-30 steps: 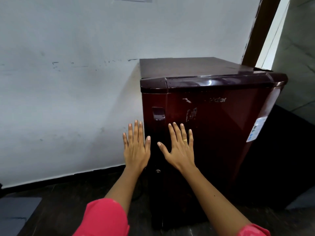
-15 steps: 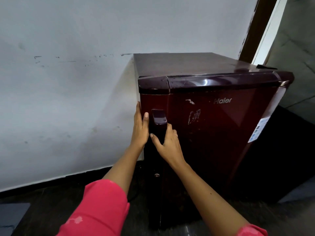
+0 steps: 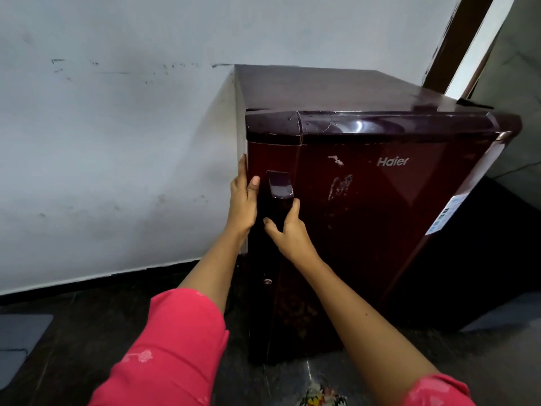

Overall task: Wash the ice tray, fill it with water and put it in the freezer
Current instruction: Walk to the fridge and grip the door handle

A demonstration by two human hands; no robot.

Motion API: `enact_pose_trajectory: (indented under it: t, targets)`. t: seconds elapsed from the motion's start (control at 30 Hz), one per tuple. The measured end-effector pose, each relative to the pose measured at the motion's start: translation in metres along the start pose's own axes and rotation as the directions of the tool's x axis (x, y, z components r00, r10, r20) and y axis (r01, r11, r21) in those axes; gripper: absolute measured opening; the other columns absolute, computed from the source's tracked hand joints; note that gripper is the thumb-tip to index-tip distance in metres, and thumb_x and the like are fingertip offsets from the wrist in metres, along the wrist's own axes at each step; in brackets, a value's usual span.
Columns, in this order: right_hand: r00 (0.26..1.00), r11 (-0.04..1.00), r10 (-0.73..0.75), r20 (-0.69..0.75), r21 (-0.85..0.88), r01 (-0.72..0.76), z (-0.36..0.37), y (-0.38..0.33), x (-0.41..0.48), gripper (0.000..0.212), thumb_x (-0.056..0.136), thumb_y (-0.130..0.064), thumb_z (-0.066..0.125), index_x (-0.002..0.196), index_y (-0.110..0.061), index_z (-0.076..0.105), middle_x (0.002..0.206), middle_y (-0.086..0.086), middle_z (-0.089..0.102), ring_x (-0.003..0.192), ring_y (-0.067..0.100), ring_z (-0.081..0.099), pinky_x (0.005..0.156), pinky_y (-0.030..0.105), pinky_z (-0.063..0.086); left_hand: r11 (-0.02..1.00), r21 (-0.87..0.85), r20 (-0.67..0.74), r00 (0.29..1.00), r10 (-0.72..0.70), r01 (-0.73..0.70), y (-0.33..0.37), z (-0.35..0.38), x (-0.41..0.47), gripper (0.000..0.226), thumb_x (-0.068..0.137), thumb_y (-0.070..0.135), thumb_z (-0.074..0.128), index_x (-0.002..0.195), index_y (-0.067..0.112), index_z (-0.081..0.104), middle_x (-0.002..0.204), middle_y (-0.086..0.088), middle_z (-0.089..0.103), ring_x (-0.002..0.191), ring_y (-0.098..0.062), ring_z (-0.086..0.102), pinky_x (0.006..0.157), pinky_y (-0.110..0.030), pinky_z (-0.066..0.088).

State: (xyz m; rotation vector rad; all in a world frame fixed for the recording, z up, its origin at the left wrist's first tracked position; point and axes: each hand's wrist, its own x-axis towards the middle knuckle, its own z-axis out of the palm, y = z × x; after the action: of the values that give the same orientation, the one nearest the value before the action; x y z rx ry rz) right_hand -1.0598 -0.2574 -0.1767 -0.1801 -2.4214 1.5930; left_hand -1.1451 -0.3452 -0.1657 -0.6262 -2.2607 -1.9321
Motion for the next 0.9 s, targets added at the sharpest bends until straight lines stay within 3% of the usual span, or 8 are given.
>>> enact_pose_trajectory:
  t: [0.13,0.3,0.4,0.5,0.57,0.67,0.77,0.9]
  targets:
    - [1.0,1.0,0.019,0.003,0.001,-0.019,-0.002,-0.001,-0.005,0.054,0.093,-0.019,0.053,0.133,-0.016,0.018,0.116,0.009,0.058,0.096,0.019,0.062,0.069,0.016,0.05,0.999,0.038,0.048,0.999,-0.022,0.02,0.002,-0.007,-0.003,0.055,0.101,0.031,0.028,0.151,0.025,0.007,0.138,-0.017,0.037,0.131,-0.023,0.037,0.111,-0.034,0.029]
    - [1.0,1.0,0.001,0.012,0.032,-0.001,-0.009,0.004,-0.036,0.052,0.092,-0.019,0.054,0.13,-0.023,0.019,0.107,0.001,0.059,0.079,0.0,0.058,0.057,0.004,0.046,0.999,0.032,-0.024,1.0,-0.021,0.022,0.005,0.002,-0.036,0.057,0.101,0.032,0.032,0.15,0.029,0.004,0.128,-0.012,0.032,0.106,0.007,0.035,0.091,0.003,0.025]
    - [1.0,1.0,0.003,-0.001,0.028,-0.003,-0.018,0.004,-0.059,0.065,0.092,-0.02,0.055,0.141,-0.013,0.014,0.093,-0.016,0.05,0.072,-0.006,0.053,0.054,-0.001,0.04,0.999,0.038,-0.062,0.998,-0.008,0.011,0.011,0.007,-0.058,0.058,0.101,0.03,0.034,0.15,0.026,0.005,0.122,-0.011,0.032,0.1,0.017,0.03,0.081,0.011,0.024]
    - [1.0,0.999,0.009,-0.006,0.033,-0.009,-0.031,0.005,-0.09,0.067,0.091,-0.024,0.056,0.143,-0.017,0.014,0.101,-0.009,0.056,0.078,0.001,0.058,0.056,0.002,0.043,0.999,0.048,-0.115,0.993,-0.004,0.009,0.023,0.018,-0.09,0.061,0.098,0.037,0.037,0.149,0.029,0.005,0.118,-0.009,0.032,0.098,0.01,0.037,0.082,0.009,0.025]
    - [1.0,0.999,-0.006,-0.022,0.054,0.007,-0.039,0.009,-0.111,0.046,0.09,-0.023,0.056,0.128,-0.025,0.029,0.109,0.0,0.061,0.085,0.006,0.062,0.06,0.007,0.046,0.998,0.055,-0.161,0.987,0.01,-0.001,0.03,0.026,-0.113,0.066,0.091,0.049,0.036,0.146,0.035,0.001,0.115,-0.007,0.031,0.101,-0.004,0.041,0.089,0.003,0.029]
    - [0.999,0.997,-0.014,-0.033,0.072,0.016,-0.057,0.015,-0.144,0.03,0.091,-0.019,0.054,0.106,-0.034,0.033,0.098,-0.006,0.06,0.076,-0.007,0.061,0.057,0.006,0.044,0.993,0.116,-0.201,0.979,0.041,-0.018,0.041,0.039,-0.15,0.065,0.088,0.058,0.036,0.139,0.044,-0.002,0.115,-0.003,0.031,0.112,-0.019,0.043,0.103,-0.026,0.038]
    - [0.999,0.998,-0.027,-0.036,0.059,0.029,-0.075,0.021,-0.172,0.028,0.093,-0.021,0.053,0.11,-0.028,0.032,0.096,-0.01,0.059,0.072,-0.014,0.059,0.055,0.006,0.043,0.988,0.155,-0.236,0.97,0.063,-0.026,0.054,0.052,-0.183,0.074,0.076,0.077,0.031,0.137,0.05,-0.002,0.115,0.0,0.031,0.111,-0.02,0.045,0.095,-0.027,0.041]
    - [0.995,0.997,-0.052,-0.082,0.049,0.056,-0.099,0.03,-0.208,0.038,0.094,-0.023,0.052,0.126,-0.019,0.032,0.109,-0.007,0.057,0.088,-0.007,0.059,0.063,0.003,0.044,0.986,0.166,-0.266,0.962,0.052,-0.007,0.07,0.069,-0.221,0.082,0.073,0.076,0.042,0.142,0.047,0.008,0.111,0.002,0.033,0.106,-0.017,0.045,0.088,-0.028,0.044]
